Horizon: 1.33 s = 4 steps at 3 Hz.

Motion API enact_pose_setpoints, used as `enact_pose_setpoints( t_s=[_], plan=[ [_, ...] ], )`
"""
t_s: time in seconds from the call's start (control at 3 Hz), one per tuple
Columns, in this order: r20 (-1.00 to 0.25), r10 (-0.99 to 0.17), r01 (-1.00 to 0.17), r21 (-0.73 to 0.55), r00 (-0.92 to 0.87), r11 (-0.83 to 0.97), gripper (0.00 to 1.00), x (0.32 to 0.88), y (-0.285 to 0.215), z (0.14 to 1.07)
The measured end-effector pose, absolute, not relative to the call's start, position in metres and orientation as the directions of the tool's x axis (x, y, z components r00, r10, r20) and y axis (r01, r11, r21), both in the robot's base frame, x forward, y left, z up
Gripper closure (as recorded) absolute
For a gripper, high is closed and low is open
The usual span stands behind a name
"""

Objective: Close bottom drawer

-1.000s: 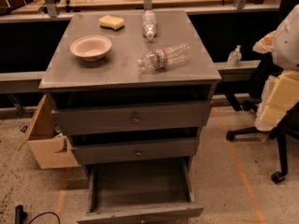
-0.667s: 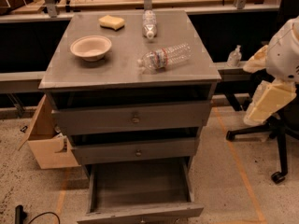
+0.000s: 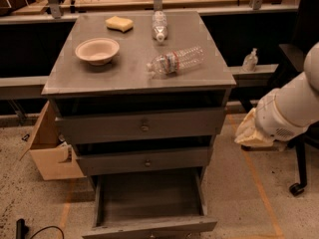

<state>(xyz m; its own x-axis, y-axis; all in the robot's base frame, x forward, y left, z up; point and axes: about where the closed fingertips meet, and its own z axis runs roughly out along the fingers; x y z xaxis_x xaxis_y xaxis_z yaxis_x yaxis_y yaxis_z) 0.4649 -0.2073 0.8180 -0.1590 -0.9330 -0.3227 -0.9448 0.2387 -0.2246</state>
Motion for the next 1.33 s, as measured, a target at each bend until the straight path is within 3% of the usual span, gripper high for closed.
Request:
enact_pose_setpoints(
  t_s=[0.33, 0.67, 1.33],
  plan=[
    [-0.372, -0.92, -0.952, -0.215, -0.124, 0.216, 0.95, 0.462, -0.194, 0.748],
    [-0.392, -0.913, -0.959, -0.202, -0.109, 0.201, 1.0, 0.475, -0.168, 0.663],
    [-0.413, -0.904, -0.94, -0.254, -0.109, 0.229, 1.0, 0.491, -0.167, 0.662]
  ],
)
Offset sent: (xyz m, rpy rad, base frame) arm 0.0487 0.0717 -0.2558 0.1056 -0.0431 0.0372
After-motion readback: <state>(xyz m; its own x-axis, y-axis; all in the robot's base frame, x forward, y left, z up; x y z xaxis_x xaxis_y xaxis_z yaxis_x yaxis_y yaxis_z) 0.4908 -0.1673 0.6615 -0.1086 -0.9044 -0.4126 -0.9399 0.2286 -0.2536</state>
